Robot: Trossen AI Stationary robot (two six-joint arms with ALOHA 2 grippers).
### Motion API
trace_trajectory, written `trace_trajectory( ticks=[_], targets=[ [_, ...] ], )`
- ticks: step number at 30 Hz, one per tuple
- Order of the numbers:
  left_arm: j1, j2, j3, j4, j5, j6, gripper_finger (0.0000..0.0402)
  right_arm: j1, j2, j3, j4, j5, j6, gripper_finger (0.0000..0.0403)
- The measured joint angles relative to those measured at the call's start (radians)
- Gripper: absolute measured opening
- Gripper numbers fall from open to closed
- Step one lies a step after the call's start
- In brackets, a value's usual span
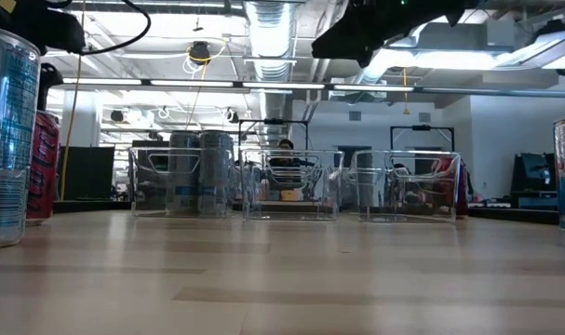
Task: Sort soda cans
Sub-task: Put the blue soda can into the middle transparent bin
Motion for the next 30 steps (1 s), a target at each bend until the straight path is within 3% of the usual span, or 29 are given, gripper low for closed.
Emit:
trace_trajectory(
  ticks=[12,18,21,30],
  targets=[
    [-0.058,0.000,0.000,0.000,-0.043,-0.055,0.0308,0.022,0.000,0.000,-0.010,0.000,0.004,0.0127],
    [-0.084,0.000,-0.096,0.008,-0.061,-0.081,0.0308,0.022,0.000,0.000,-0.010,0.001,0.010,0.0127],
    [-0.093,0.000,-0.105,0.038,-0.114,-0.125,0.0308,0.022,0.000,0.000,-0.008,0.001,0.010,0.0127],
    [-0.093,0.000,-0.109,0.042,-0.136,-0.159,0.0307,0.022,0.001,0.000,0.009,0.001,0.019,0.0127]
  ],
)
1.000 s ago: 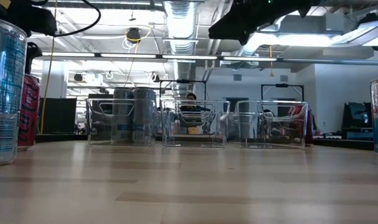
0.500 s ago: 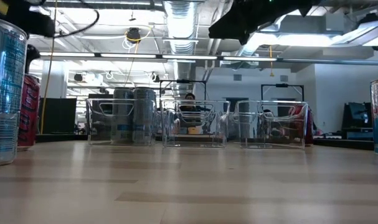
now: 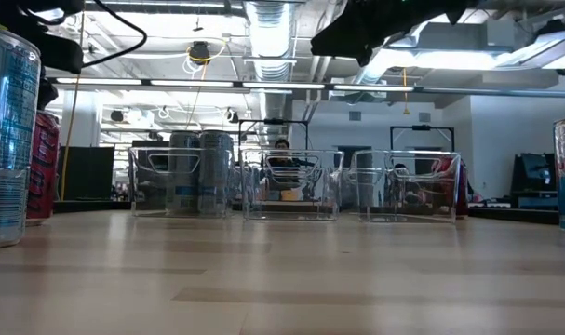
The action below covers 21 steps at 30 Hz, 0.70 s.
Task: Sort soda cans
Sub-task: Put the blue soda can into the middle transparent bin
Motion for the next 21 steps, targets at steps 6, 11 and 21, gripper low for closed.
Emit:
trace_trajectory(
  ticks=[6,11,21],
  targets=[
    [0.000,0.007,0.000,0.055,-0.041,-0.063,0.0286,0.000,0.000,0.000,0.031,0.000,0.001,0.0127],
    [0.000,0.034,0.000,0.139,-0.062,-0.073,0.0261,0.004,0.000,0.000,0.068,0.000,0.007,0.0127],
    [0.000,0.123,0.008,0.142,-0.045,-0.045,0.0234,0.022,0.000,0.000,0.062,0.000,0.007,0.0127]
  ],
)
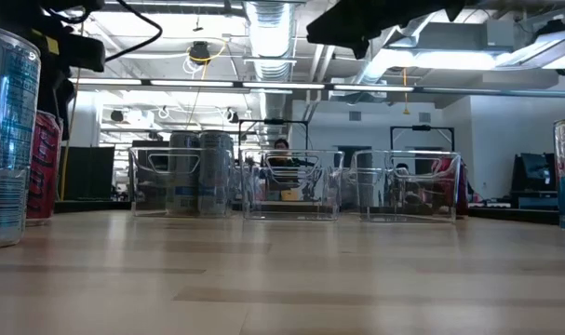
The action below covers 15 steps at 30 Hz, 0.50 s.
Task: Sort soda cans
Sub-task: Put the blue soda can into the middle transparent bin
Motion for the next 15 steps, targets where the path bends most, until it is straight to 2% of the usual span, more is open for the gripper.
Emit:
trace_trajectory(
  ticks=[8,15],
  targets=[
    [0.000,0.008,0.053,-0.019,0.019,-0.015,0.0268,-0.001,0.000,0.000,-0.010,0.000,0.000,0.0127],
    [0.000,0.008,0.099,-0.132,0.025,-0.032,0.0307,-0.001,0.000,0.000,-0.015,0.000,0.000,0.0127]
  ],
)
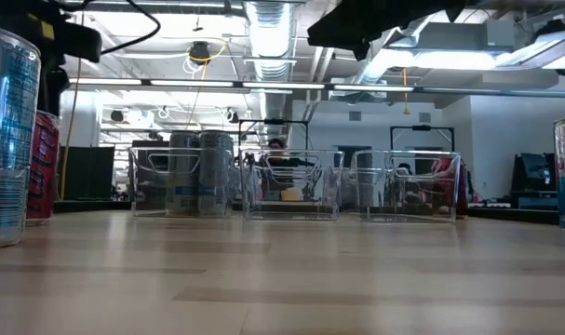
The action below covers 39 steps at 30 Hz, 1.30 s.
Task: Sort soda cans
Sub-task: Put the blue soda can into the middle transparent bin
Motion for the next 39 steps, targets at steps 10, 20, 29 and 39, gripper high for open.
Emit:
trace_trajectory(
  ticks=[10,20,29,39],
  targets=[
    [0.000,0.002,0.000,-0.056,0.004,-0.024,0.0316,0.000,0.000,0.000,-0.008,0.000,0.000,0.0127],
    [0.000,0.003,-0.035,-0.086,0.008,-0.059,0.0306,0.000,0.000,0.000,-0.012,0.000,0.014,0.0127],
    [0.000,0.019,-0.039,-0.095,-0.010,-0.059,0.0232,0.002,-0.046,0.000,-0.004,0.000,0.053,0.0127],
    [0.001,0.073,-0.037,0.110,-0.027,0.080,0.0244,0.003,-0.145,0.000,-0.081,0.000,0.056,0.0127]
  ],
)
